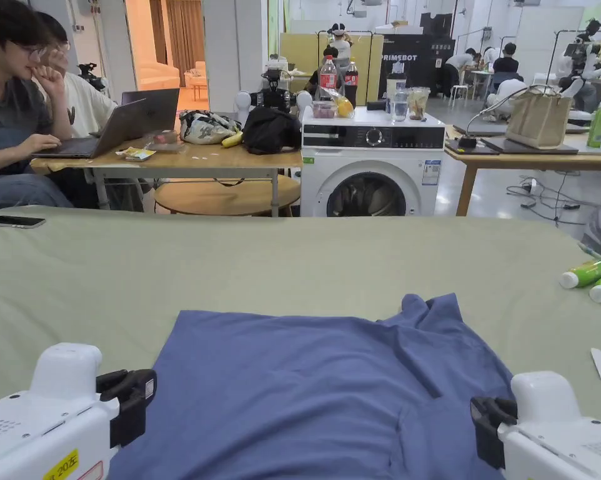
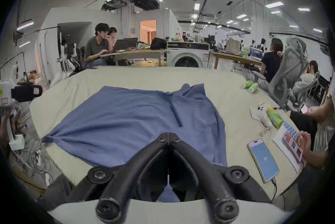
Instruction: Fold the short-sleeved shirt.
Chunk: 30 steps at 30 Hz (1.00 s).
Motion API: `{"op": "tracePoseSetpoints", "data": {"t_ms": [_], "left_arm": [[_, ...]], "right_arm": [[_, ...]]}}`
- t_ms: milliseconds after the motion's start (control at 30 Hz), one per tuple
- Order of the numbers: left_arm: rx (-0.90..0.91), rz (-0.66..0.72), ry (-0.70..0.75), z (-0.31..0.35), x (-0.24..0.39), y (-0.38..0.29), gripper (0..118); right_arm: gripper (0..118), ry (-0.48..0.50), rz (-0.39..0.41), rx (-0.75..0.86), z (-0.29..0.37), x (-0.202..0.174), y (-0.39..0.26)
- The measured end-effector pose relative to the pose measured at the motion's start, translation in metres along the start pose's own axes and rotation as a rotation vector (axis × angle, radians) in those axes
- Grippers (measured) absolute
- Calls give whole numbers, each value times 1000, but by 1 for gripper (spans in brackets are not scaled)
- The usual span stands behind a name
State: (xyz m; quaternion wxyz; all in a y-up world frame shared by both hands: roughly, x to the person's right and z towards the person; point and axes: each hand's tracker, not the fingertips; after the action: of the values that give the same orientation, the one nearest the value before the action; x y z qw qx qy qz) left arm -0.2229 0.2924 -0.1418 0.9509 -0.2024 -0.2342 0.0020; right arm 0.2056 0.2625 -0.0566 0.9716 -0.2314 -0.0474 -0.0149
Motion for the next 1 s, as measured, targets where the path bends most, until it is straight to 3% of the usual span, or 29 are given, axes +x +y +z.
{"op": "tracePoseSetpoints", "data": {"t_ms": [267,367,400,600,667,700,733,867,1000], "left_arm": [[-76,107,-14,3,-34,-11,4],[-146,109,-8,5,-60,-27,74],[-192,98,-9,6,-66,-36,82],[-390,54,57,-10,-77,-78,80],[-465,95,61,-23,-78,-87,66],[-496,110,71,-31,-80,-91,39],[-522,119,72,-36,-82,-95,25],[-530,69,60,-45,-74,-101,4],[-567,-14,60,-52,-63,-100,4]], "right_arm": [[0,15,-28,-26,-2,8,-6],[0,44,-35,-35,2,11,-8],[0,51,-40,-38,3,12,-9],[0,93,-89,-64,1,13,-14],[0,96,-86,-67,2,11,-14],[0,93,-78,-68,4,11,-15],[0,91,-71,-69,5,11,-15],[0,57,-57,-76,15,21,-19],[0,24,-113,-93,23,44,-28]]}}
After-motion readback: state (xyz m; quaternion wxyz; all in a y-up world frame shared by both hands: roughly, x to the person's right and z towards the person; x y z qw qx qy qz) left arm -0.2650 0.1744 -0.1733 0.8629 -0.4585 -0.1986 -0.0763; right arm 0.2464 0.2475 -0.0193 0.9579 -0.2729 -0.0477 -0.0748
